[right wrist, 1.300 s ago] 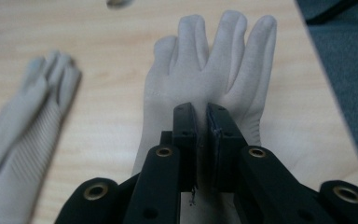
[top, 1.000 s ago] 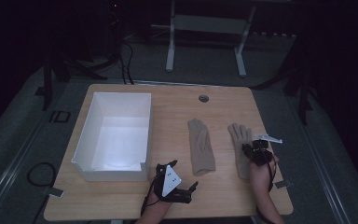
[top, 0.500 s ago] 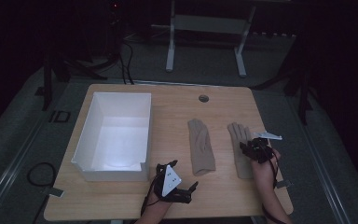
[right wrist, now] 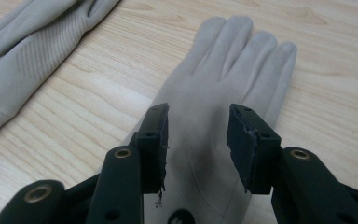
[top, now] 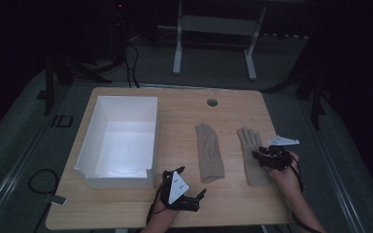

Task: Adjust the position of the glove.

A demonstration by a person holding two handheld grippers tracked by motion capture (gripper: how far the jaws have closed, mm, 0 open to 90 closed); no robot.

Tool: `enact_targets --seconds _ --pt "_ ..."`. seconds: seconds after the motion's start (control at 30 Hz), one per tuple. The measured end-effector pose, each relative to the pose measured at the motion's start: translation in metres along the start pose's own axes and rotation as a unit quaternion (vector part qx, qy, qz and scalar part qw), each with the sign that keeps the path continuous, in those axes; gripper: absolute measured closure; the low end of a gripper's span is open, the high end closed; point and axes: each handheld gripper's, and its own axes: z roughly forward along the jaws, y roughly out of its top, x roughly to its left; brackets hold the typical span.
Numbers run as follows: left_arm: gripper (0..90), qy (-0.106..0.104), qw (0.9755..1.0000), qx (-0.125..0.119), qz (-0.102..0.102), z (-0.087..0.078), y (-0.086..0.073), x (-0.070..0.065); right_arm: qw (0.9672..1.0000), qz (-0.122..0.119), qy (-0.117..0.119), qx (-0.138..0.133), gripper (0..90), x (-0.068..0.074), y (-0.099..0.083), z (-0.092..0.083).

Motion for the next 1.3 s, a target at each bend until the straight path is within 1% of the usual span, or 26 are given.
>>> enact_targets --seconds 0.03,0.07,0.17,0.23,0.27,0.3,0.33,0.4,0.53,0.57,0.6,0.63,0.67,0.77,0.87,0.9,1.03,1.13,1.17,1.2,1.23,1.3 --pt "0.4 0.0 1.0 0.0 0.001 0.0 0.0 0.0 1.0 -0.004 -0.004 0.001 56.9 0.001 -0.002 0.0" --pt "0.4 -0.001 1.0 0.0 0.0 0.0 0.0 0.001 0.9999 -0.01 -0.013 0.003 55.8 0.002 -0.006 0.002" --pt "0.4 0.0 1.0 0.0 0.0 0.0 0.0 0.0 0.9999 -0.002 -0.01 0.002 54.6 0.002 -0.014 0.009" --pt "0.4 0.0 1.0 -0.001 0.0 0.0 0.0 0.0 1.0 0.0 -0.01 0.002 53.6 0.002 -0.018 0.014" --pt "0.4 0.0 1.0 -0.001 0.0 0.0 0.0 0.0 0.9999 0.001 -0.011 -0.002 55.4 0.003 -0.019 0.014" --pt "0.4 0.0 1.0 0.0 -0.001 0.0 0.0 0.0 0.9999 -0.001 -0.013 0.0 67.4 0.006 -0.019 0.014" --pt "0.4 0.0 1.0 0.0 -0.002 0.0 0.0 0.0 0.9999 -0.001 -0.013 0.0 67.4 0.006 -0.019 0.014" --pt "0.4 0.0 1.0 0.0 -0.003 0.0 0.0 0.0 0.9996 -0.013 -0.025 0.003 77.1 0.011 -0.018 0.014" --pt "0.4 0.001 1.0 0.001 -0.002 0.0 0.0 0.0 0.9991 -0.002 -0.041 0.004 82.7 0.016 -0.016 0.014" --pt "0.4 0.001 1.0 0.001 -0.002 0.0 0.0 0.0 0.9991 -0.002 -0.041 0.004 82.7 0.016 -0.016 0.014" --pt "0.4 0.001 1.0 0.0 -0.003 0.0 0.0 0.0 0.9991 0.004 -0.042 0.004 83.2 0.016 -0.015 0.014" --pt "0.4 0.001 1.0 0.0 -0.005 0.0 0.0 0.001 0.9989 0.023 -0.039 -0.004 83.7 0.013 -0.012 0.01" --pt "0.4 0.001 1.0 0.0 -0.005 0.0 0.0 0.001 0.9987 0.032 -0.039 -0.009 83.8 0.012 -0.01 0.007" --pt "0.4 0.001 1.0 0.0 -0.004 0.0 0.0 0.001 0.9975 0.042 -0.047 -0.03 83.8 0.011 0.001 -0.004" --pt "0.4 0.001 1.0 0.001 -0.002 0.0 0.0 0.0 0.996 0.052 -0.049 -0.053 83.8 0.011 0.016 -0.017" --pt "0.4 0.001 1.0 0.001 -0.002 0.0 0.0 0.001 0.9957 0.053 -0.048 -0.059 83.8 0.012 0.022 -0.021" --pt "0.4 0.001 1.0 0.001 -0.004 0.0 0.0 0.001 0.9939 0.044 -0.056 -0.084 83.8 0.019 0.045 -0.036" --pt "0.4 0.001 1.0 0.001 -0.004 0.0 0.0 0.001 0.9928 0.04 -0.052 -0.1 83.8 0.027 0.062 -0.043" --pt "0.4 0.001 1.0 0.001 -0.004 0.0 0.0 0.001 0.9928 0.04 -0.052 -0.1 83.8 0.027 0.062 -0.043" --pt "0.4 0.001 1.0 0.001 -0.003 0.0 0.0 0.001 0.9924 0.038 -0.052 -0.105 83.8 0.03 0.068 -0.044" --pt "0.4 0.001 1.0 0.001 -0.003 0.0 0.0 0.001 0.9917 0.035 -0.044 -0.115 83.8 0.037 0.08 -0.047" --pt "0.4 0.001 1.0 0.001 -0.003 0.0 0.0 0.001 0.9913 0.03 -0.039 -0.122 83.8 0.045 0.089 -0.047"
